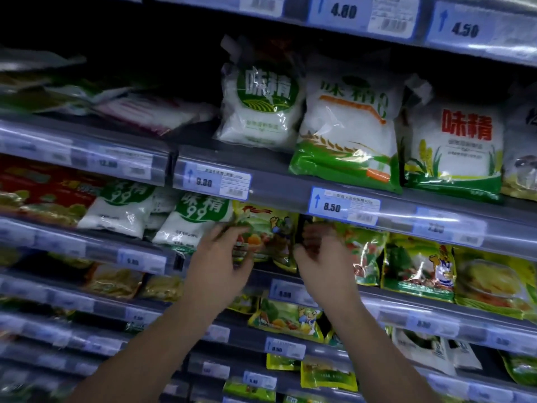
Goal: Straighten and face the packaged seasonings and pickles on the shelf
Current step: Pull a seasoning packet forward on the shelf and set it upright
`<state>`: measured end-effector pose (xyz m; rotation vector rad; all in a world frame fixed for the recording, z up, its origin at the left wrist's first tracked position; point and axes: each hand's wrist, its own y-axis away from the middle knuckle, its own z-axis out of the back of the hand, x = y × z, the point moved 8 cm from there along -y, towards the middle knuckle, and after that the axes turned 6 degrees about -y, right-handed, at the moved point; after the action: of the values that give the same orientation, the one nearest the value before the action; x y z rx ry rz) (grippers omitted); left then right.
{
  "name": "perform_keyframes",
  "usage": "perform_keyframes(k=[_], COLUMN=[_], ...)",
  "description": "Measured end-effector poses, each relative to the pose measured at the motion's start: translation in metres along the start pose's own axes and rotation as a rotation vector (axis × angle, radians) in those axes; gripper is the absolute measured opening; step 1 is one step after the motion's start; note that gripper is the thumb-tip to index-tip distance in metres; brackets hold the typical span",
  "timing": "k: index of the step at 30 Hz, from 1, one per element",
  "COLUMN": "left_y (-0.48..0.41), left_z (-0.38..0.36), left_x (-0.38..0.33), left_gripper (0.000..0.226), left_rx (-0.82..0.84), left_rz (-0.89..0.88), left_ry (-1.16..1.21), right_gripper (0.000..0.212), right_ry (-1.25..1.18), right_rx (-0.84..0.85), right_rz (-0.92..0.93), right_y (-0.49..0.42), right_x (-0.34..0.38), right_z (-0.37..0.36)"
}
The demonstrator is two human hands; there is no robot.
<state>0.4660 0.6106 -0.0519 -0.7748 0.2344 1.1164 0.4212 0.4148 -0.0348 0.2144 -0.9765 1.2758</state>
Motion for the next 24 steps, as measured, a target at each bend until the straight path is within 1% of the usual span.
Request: perform_keyframes(k=[2,5,6,9,11,13,16,17,19,21,24], left_y=[0.0,-0.004,-0.006,-0.013,-0.014,-0.013,-0.012,-0.011,-0.01,-0.009,-0.007], left_z=[-0.002,-0.002,-0.001,0.002,0.001,0.001,0.005,0.007,0.012,0.016,0.026], left_x=[0.007,0.011,0.013,0.019,0.022,0.024,0.028,0.029,0.032,0.034,0.041], left_gripper=[0.05,0.054,0.054,0.054,0.054,0.054,0.053,0.052,0.05,0.049,0.045], left_rx=[0.061,0.107,0.111,0.117,0.136,0.155,0.174,0.182,0.205,0.228,0.202], left_rz=[-0.028,-0.047,-0.037,-0.013,-0.009,-0.018,-0.043,-0.047,-0.043,-0.012,0.075], left_ry=[-0.042,-0.04,-0.031,-0.018,-0.001,0.04,0.136,0.177,0.249,0.344,0.474], right_gripper=[0.02,0.039,0.042,0.038,0.037,0.035,0.016,0.016,0.017,0.012,0.019], right_ry=[0.029,0.01,-0.014,-0.085,-0.146,-0.312,-0.479,-0.525,-0.616,-0.676,-0.722], right_rx=[0.055,0.04,0.043,0.079,0.049,-0.013,-0.079,-0.094,-0.143,-0.178,-0.146], right_rz=[-0.064,-0.171,-0.2,-0.307,-0.327,-0.364,-0.435,-0.448,-0.435,-0.413,-0.398], right_y=[-0.01,-0.023,-0.026,-0.035,-0.038,-0.036,-0.025,-0.021,-0.017,-0.013,0.001], right_x=[0.003,0.002,0.002,-0.004,-0.004,-0.005,-0.005,-0.004,0.004,0.017,0.035], right_z=[-0.025,-0.039,-0.043,-0.054,-0.055,-0.054,-0.049,-0.046,-0.037,-0.026,-0.019])
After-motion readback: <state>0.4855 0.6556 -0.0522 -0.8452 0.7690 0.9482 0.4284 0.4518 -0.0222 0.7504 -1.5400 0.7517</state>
